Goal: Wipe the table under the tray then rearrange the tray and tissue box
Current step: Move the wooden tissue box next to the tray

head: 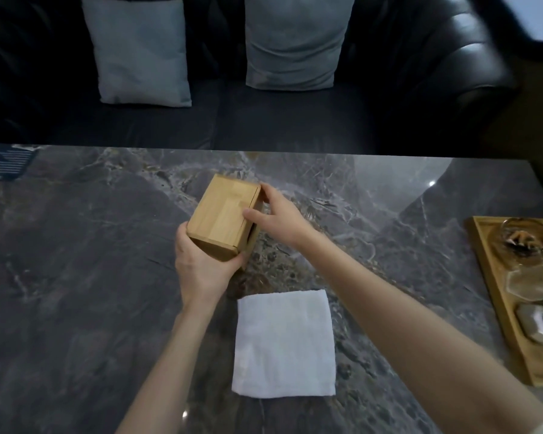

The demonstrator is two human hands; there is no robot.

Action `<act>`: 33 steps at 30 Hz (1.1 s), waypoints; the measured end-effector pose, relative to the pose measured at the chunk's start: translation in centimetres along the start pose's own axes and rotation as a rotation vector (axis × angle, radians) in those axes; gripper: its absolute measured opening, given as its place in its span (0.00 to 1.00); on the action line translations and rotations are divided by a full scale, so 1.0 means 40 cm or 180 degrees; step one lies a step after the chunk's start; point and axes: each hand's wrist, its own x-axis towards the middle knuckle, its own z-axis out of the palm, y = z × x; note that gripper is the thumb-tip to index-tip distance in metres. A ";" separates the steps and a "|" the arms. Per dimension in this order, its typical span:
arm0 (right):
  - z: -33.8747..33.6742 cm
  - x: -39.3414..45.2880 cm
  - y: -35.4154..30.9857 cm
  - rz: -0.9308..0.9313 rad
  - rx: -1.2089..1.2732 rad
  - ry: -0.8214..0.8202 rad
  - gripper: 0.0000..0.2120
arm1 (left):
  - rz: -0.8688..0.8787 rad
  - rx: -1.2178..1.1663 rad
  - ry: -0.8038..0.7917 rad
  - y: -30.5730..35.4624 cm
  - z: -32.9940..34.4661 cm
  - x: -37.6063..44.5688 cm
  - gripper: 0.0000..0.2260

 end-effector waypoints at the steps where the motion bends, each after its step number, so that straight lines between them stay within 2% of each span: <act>1: -0.004 -0.011 -0.001 -0.0015 -0.0011 0.0015 0.25 | -0.0010 -0.0009 -0.0019 0.004 -0.005 -0.009 0.45; 5: -0.037 -0.063 -0.018 -0.0085 -0.0040 0.0128 0.24 | 0.0011 -0.0092 -0.0070 0.031 -0.026 -0.046 0.44; 7: -0.067 -0.098 -0.027 -0.0086 -0.0074 0.0233 0.26 | 0.0061 -0.0156 -0.0135 0.050 -0.038 -0.066 0.44; 11: -0.135 -0.200 -0.035 -0.0108 -0.0082 0.0578 0.30 | 0.0045 -0.0480 -0.0499 0.091 -0.051 -0.118 0.44; 15: -0.203 -0.318 -0.015 0.0015 0.0060 0.0794 0.29 | -0.0073 -0.0953 -0.1012 0.126 -0.035 -0.187 0.44; 20: -0.296 -0.471 0.054 0.0198 0.0278 0.0875 0.19 | -0.0407 -0.1351 -0.1921 0.157 0.006 -0.295 0.39; 24: -0.389 -0.609 0.142 0.0687 0.0538 0.0673 0.12 | -0.0796 -0.1547 -0.2675 0.171 0.052 -0.389 0.41; 28: -0.445 -0.761 0.241 0.1375 0.1066 0.0417 0.21 | -0.0902 -0.1456 -0.3398 0.173 0.118 -0.495 0.36; 30: -0.459 -0.833 0.288 0.1640 0.1371 0.0408 0.20 | -0.0949 -0.1482 -0.3711 0.177 0.156 -0.548 0.35; 33: -0.474 -0.928 0.348 0.1755 0.1753 0.0547 0.13 | -0.1044 -0.1428 -0.4041 0.187 0.212 -0.626 0.33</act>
